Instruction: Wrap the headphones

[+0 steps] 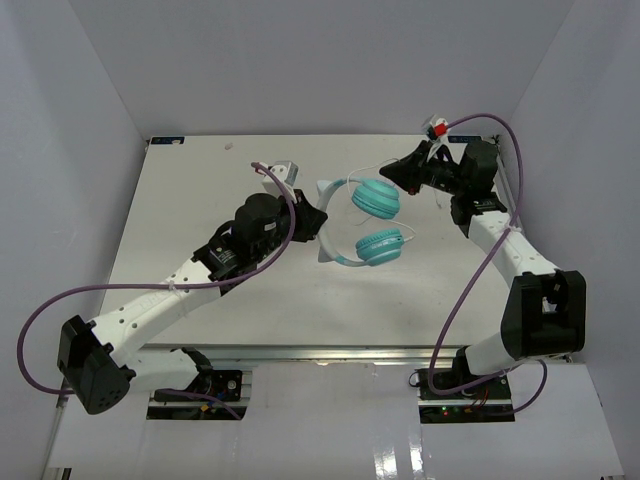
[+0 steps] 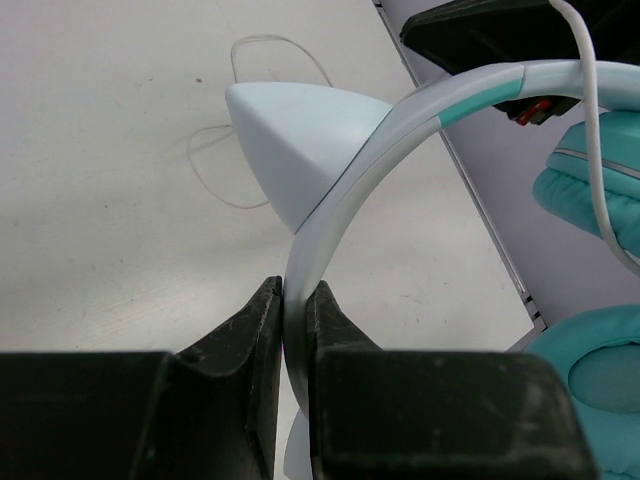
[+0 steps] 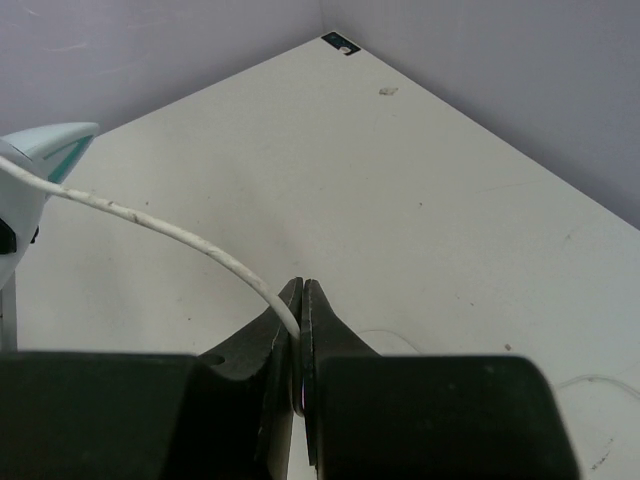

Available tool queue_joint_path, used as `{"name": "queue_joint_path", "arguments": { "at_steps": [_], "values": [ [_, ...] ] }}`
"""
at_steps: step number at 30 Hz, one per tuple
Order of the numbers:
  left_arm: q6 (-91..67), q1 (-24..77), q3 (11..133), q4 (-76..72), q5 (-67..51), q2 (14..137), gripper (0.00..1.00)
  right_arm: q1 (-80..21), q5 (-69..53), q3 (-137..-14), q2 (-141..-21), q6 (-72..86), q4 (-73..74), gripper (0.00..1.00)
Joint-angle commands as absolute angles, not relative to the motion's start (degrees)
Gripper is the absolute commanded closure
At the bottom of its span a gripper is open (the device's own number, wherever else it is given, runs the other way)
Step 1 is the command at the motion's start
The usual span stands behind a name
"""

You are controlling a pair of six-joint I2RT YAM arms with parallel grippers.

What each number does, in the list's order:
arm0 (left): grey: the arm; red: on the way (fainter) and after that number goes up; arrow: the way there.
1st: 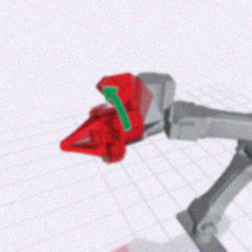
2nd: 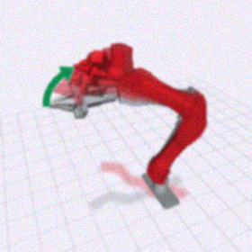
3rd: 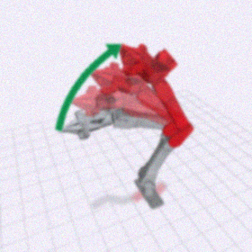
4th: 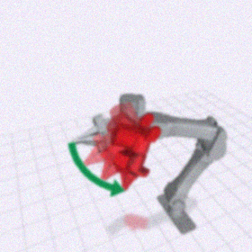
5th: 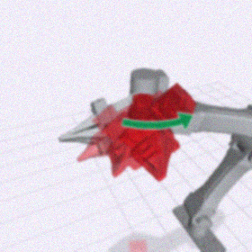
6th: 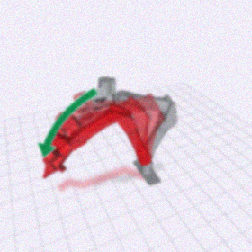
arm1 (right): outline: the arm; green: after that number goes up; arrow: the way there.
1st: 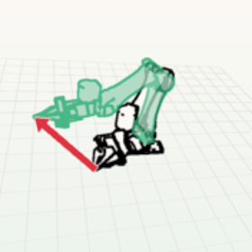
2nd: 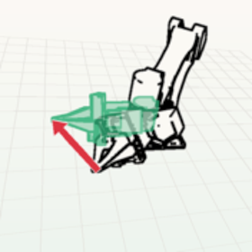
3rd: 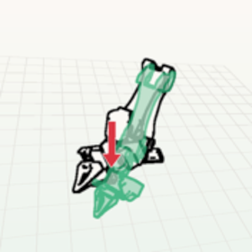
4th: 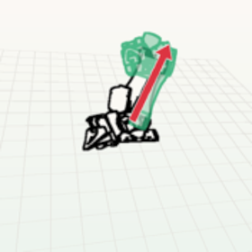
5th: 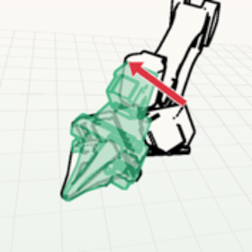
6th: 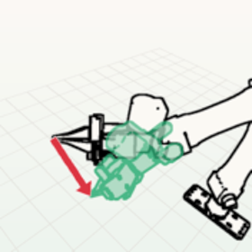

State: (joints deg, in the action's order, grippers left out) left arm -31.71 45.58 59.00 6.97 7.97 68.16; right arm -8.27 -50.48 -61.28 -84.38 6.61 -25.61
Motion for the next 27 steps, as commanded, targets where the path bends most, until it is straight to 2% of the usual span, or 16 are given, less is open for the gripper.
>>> {"name": "queue_joint_path", "arguments": {
  "at_steps": [1, 12, 23, 27],
  "values": [
    [-33.76, 45.44, 61.71, 4.48, 7.19, 66.68, 1.0, -6.84, -51.84, -61.52, -84.36, 12.19, -33.32, 0.92],
    [-34.62, 45.44, 66.35, 6.79, 5.26, 68.24, 1.0, -6.62, -57.2, -57.0, -87.46, 15.55, -38.69, 0.92],
    [-31.7, 45.44, 80.92, 11.37, 5.45, 74.53, 1.0, -14.08, -63.25, -53.35, -95.62, 28.18, -56.48, 0.92],
    [-31.24, 45.53, 83.95, 12.13, 5.97, 75.64, 1.0, -16.77, -63.98, -55.1, -101.12, 39.21, -68.62, 0.92]
  ]
}}
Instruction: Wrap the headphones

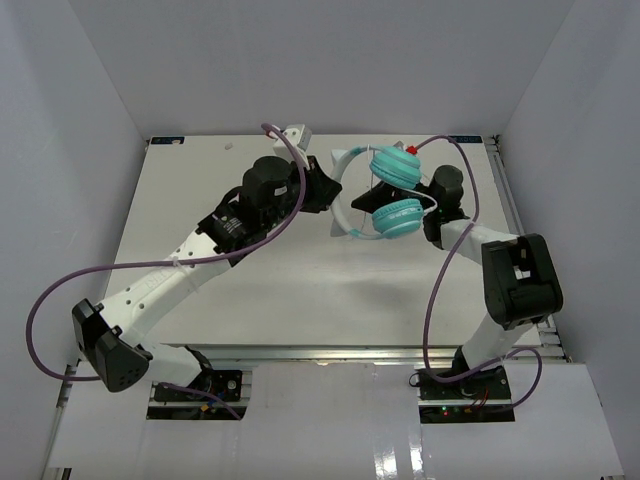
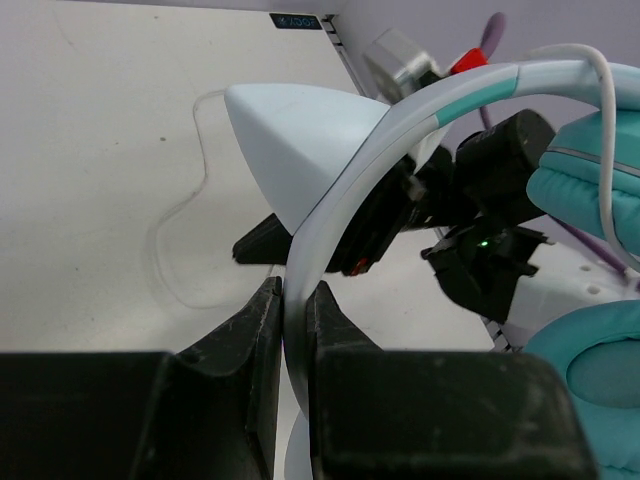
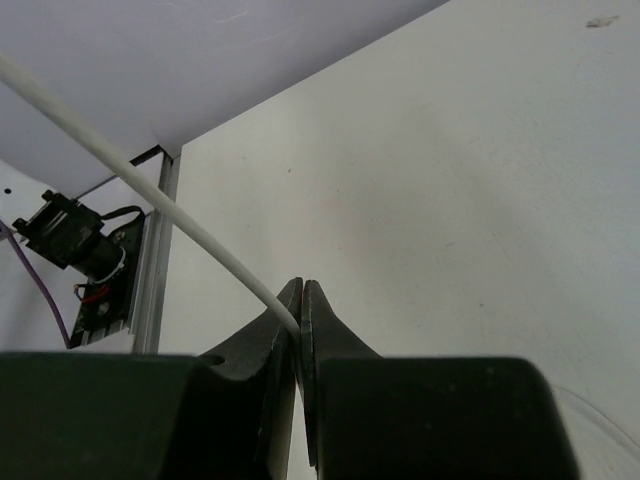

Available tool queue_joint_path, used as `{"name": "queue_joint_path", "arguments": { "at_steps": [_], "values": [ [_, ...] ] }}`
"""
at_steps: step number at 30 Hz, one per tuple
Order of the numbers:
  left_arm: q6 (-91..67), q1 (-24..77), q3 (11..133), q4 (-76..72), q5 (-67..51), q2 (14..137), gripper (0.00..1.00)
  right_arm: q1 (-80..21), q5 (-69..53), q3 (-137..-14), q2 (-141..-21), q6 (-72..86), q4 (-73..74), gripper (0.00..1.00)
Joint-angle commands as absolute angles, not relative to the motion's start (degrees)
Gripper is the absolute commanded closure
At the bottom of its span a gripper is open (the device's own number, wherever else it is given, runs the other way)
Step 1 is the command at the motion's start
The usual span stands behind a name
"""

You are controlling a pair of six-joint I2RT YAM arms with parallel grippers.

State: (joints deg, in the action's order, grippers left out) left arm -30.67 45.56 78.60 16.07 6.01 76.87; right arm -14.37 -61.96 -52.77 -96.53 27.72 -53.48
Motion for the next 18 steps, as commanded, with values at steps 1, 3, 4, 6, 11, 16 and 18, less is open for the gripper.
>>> {"name": "queue_joint_path", "arguments": {
  "at_steps": [1, 3, 4, 6, 11, 16, 18],
  "values": [
    [-31.06, 45.51, 84.78, 12.3, 6.31, 75.8, 1.0, -17.35, -64.1, -55.28, -102.64, 42.64, -72.46, 0.92],
    [-30.71, 45.44, 86.69, 13.19, 7.67, 76.01, 1.0, -18.71, -64.51, -56.03, -106.93, 53.15, -84.94, 0.88],
    [-30.55, 45.44, 87.22, 13.46, 7.91, 76.09, 1.0, -19.21, -64.51, -56.2, -108.65, 54.74, -86.81, 0.88],
    [-30.09, 45.44, 88.54, 14.27, 9.64, 76.16, 1.0, -20.34, -64.35, -56.96, -112.22, 65.24, -98.98, 0.83],
    [-28.97, 45.39, 90.84, 15.7, 12.58, 76.58, 1.0, -23.61, -63.57, -56.24, -114.02, 67.49, -102.92, 0.79],
    [-28.12, 45.16, 92.83, 17.06, 14.07, 76.9, 1.0, -27.07, -62.49, -54.2, -112.75, 64.14, -101.24, 0.79],
    [-27.63, 44.61, 94.01, 17.47, 14.7, 76.9, 1.0, -27.84, -62.49, -52.68, -111.78, 62.75, -100.48, 0.78]
  ]
}}
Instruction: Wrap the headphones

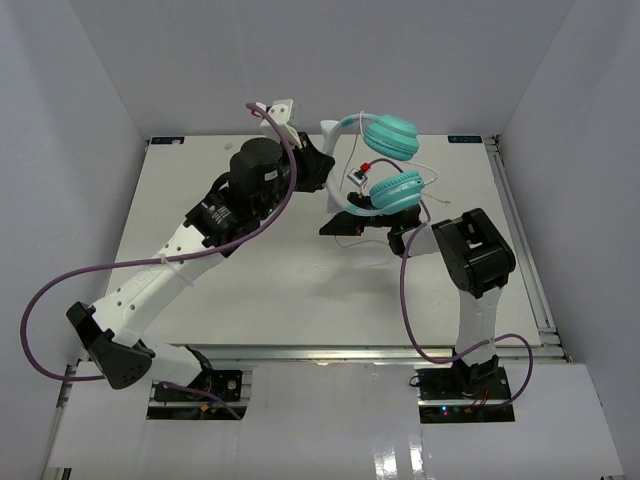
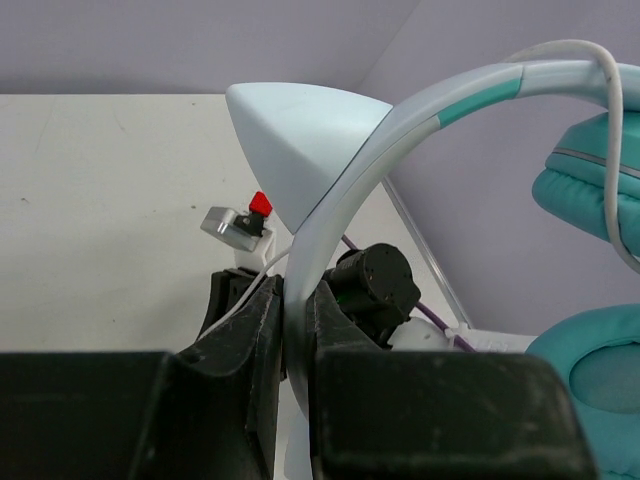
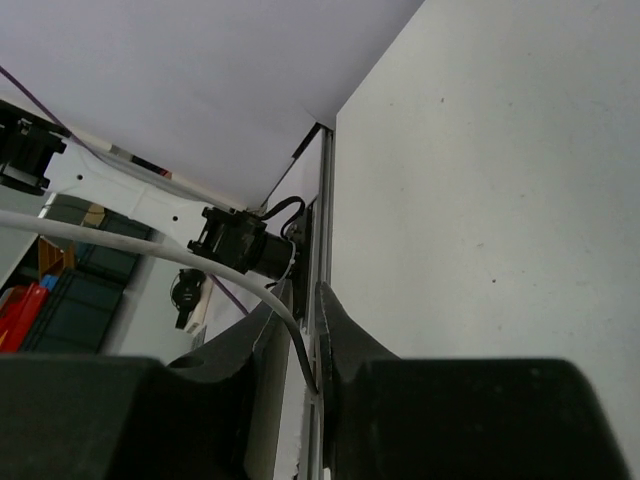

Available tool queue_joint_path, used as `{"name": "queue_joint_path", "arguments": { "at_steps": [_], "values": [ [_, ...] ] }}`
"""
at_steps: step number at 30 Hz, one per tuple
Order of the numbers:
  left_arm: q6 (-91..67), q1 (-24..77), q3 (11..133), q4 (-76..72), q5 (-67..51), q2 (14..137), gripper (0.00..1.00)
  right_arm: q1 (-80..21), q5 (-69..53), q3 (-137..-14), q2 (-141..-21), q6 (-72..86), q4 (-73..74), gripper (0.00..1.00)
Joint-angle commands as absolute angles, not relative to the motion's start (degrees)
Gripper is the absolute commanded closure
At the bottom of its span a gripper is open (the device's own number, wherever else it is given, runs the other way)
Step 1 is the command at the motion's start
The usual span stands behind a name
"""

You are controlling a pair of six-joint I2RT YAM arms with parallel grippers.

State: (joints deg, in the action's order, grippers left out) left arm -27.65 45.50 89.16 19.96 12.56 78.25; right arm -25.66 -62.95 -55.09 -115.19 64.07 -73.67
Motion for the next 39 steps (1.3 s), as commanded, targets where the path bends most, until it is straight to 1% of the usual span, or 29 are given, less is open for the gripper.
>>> {"name": "queue_joint_path", "arguments": {
  "at_steps": [1, 5, 8, 16, 20, 25, 27, 30, 31, 35, 39],
  "values": [
    [-27.4, 44.3, 94.54, 17.71, 14.98, 76.93, 1.0, -28.14, -62.53, -52.0, -111.19, 61.89, -99.94, 0.78],
    [-26.39, 41.78, 96.85, 19.59, 15.11, 77.85, 1.0, -28.56, -63.08, -48.93, -108.73, 58.59, -97.68, 0.76],
    [-26.48, 37.41, 97.51, 20.39, 13.49, 78.63, 1.0, -28.62, -63.74, -47.14, -107.08, 57.4, -97.21, 0.76],
    [-27.04, 26.72, 95.46, 21.15, 7.46, 78.99, 1.0, -29.88, -66.28, -41.16, -101.54, 54.25, -95.24, 0.8],
    [-27.0, 22.44, 96.22, 21.69, 5.5, 79.68, 1.0, -30.57, -67.4, -38.38, -98.56, 50.45, -92.28, 0.81],
    [-26.65, 19.5, 96.68, 22.39, 4.75, 80.91, 1.0, -30.83, -67.85, -36.89, -94.31, 43.41, -84.21, 0.82],
    [-26.38, 18.32, 96.42, 22.41, 4.75, 81.37, 1.0, -31.36, -67.68, -36.32, -91.33, 39.66, -77.9, 0.85],
    [-25.84, 16.79, 96.15, 22.41, 5.27, 82.35, 1.0, -32.09, -66.7, -36.49, -88.09, 29.08, -63.82, 0.89],
    [-25.76, 16.48, 96.0, 22.41, 5.35, 82.51, 1.0, -32.55, -66.24, -36.86, -85.98, 22.89, -55.59, 0.92],
    [-24.12, 14.8, 95.8, 22.71, 6.29, 83.78, 1.0, -34.43, -60.35, -40.59, -80.09, 5.59, -33.0, 0.92],
    [-21.59, 14.03, 95.16, 23.15, 8.44, 85.37, 1.0, -35.6, -53.43, -45.27, -75.27, -6.7, -16.14, 0.92]
  ]
}}
